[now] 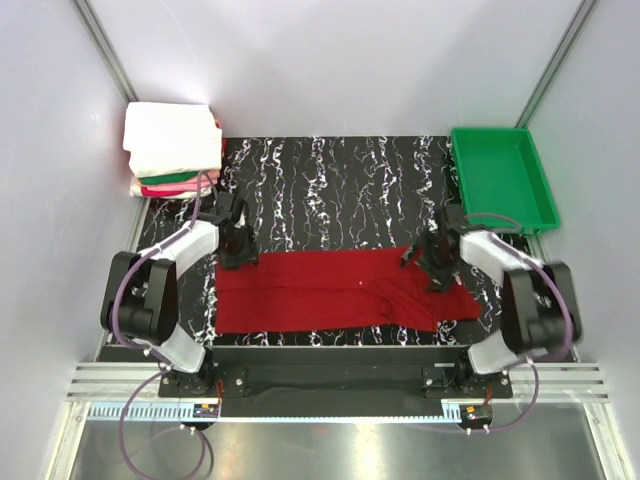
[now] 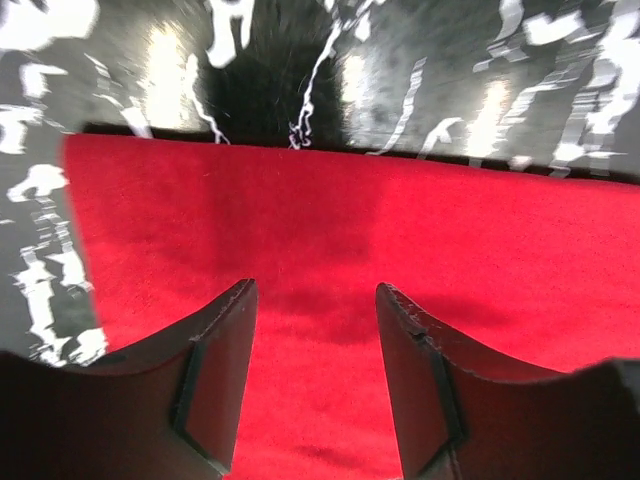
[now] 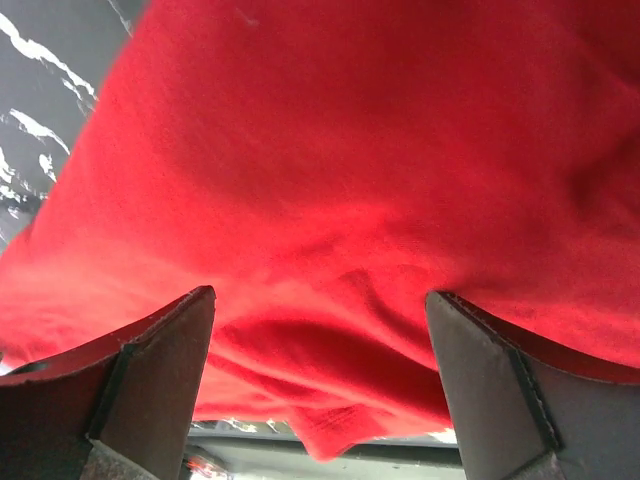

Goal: Fold and stack the t-shirts
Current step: Fold the tshirt

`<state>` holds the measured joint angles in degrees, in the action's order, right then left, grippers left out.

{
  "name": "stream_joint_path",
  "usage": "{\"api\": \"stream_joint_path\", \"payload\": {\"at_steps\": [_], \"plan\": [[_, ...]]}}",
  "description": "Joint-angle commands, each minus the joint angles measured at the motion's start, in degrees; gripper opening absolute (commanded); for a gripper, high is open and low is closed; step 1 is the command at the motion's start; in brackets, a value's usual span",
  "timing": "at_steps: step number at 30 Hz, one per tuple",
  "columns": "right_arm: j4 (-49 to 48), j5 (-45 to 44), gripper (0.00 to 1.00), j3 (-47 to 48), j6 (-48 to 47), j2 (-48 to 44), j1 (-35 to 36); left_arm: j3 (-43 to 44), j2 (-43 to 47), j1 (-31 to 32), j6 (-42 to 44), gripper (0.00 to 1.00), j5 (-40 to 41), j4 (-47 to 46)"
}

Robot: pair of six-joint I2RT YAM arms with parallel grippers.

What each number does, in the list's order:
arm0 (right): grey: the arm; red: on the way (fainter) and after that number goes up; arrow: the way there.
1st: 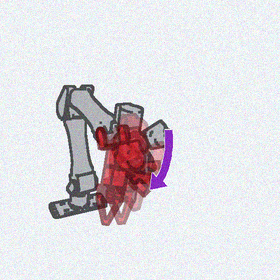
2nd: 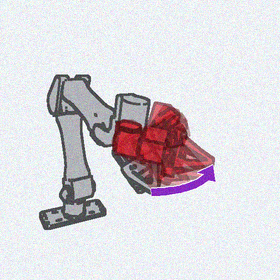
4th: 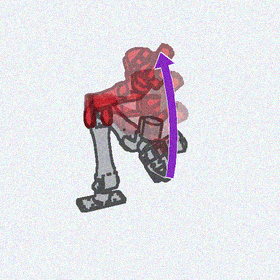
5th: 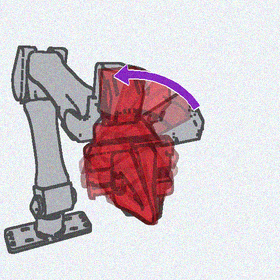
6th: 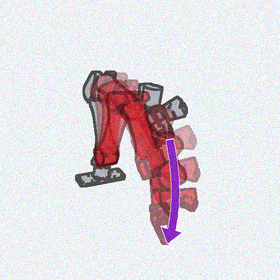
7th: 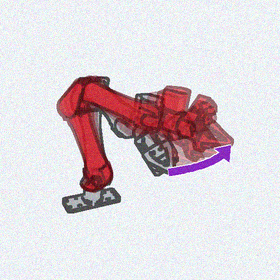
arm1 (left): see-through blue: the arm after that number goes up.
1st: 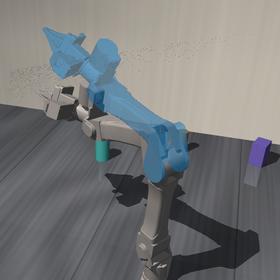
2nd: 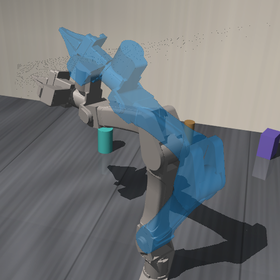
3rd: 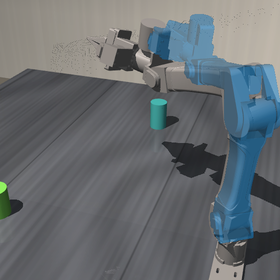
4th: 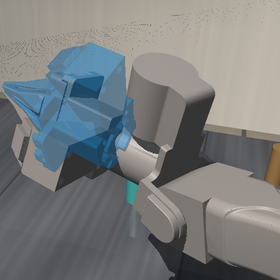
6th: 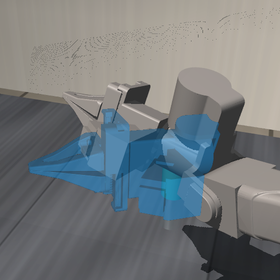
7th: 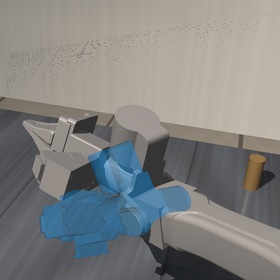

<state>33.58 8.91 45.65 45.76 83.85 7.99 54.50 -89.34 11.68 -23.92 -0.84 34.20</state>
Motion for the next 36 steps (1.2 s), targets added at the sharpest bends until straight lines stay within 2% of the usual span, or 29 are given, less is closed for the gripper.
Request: {"api": "stream_joint_path", "payload": {"at_steps": [1,7,12,13,14,16,17,18,19,20,21,22,23,24,25,29,32,36], "plan": [[-4.0,3.0,0.92,7.7,-3.8,10.7,2.1,2.6,-2.8,0.9,-1.4,0.54,0.6,-1.7],[-1.8,3.4,0.91,22.4,-5.3,26.4,3.3,-0.2,-5.6,1.2,-2.4,0.53,-1.8,-0.4],[1.2,6.4,0.88,45.3,-4.5,39.2,3.3,-5.1,-3.6,3.8,-4.2,0.52,-6.4,-0.2],[2.3,6.7,0.88,49.8,-4.5,44.8,3.3,-6.1,-2.0,4.5,-4.6,0.52,-7.0,0.0],[3.7,8.0,0.87,60.5,-5.1,48.1,3.4,-8.7,-1.2,5.1,-5.8,0.52,-7.6,0.0],[7.2,10.5,0.86,72.7,-5.6,59.2,4.0,-11.9,2.3,7.4,-8.1,0.52,-11.4,-1.0],[7.6,13.6,0.85,84.8,-5.4,63.0,4.4,-15.1,3.6,8.5,-11.5,0.52,-13.2,-3.2],[7.7,15.5,0.84,91.2,-5.2,70.5,5.0,-16.9,4.9,11.8,-13.7,0.52,-16.8,-4.7],[7.4,17.4,0.84,97.5,-4.6,74.2,6.0,-18.4,7.1,14.0,-16.2,0.52,-18.7,-8.8],[6.7,20.5,0.84,109.0,-2.5,77.7,6.6,-19.6,8.0,16.3,-21.5,0.52,-20.9,-11.1],[2.2,22.3,0.84,113.0,-0.7,83.1,6.9,-21.5,8.9,21.0,-24.4,0.52,-23.7,-13.0],[-1.7,23.7,0.84,114.8,1.7,84.4,7.3,-22.1,10.4,23.2,-26.9,0.52,-24.5,-16.4],[-6.8,25.8,0.84,112.1,6.7,84.6,7.5,-22.4,11.2,25.2,-31.1,0.52,-25.2,-17.7],[-18.3,26.3,0.84,109.0,9.1,83.6,7.6,-22.3,12.2,28.6,-33.1,0.52,-25.3,-18.1],[-22.3,26.3,0.85,106.4,10.3,83.3,7.8,-22.2,14.5,30.2,-34.9,0.53,-25.1,-18.5],[-28.0,25.2,0.87,108.3,9.0,85.3,9.0,-19.3,21.4,35.2,-39.4,0.55,-23.2,-14.8],[-32.2,25.7,0.88,108.2,8.0,84.5,9.0,-15.4,27.2,36.1,-38.2,0.58,-19.1,-6.8],[-35.3,26.5,0.90,103.7,6.2,77.2,8.5,-11.3,32.0,36.2,-35.3,0.61,-11.3,2.3]]}}
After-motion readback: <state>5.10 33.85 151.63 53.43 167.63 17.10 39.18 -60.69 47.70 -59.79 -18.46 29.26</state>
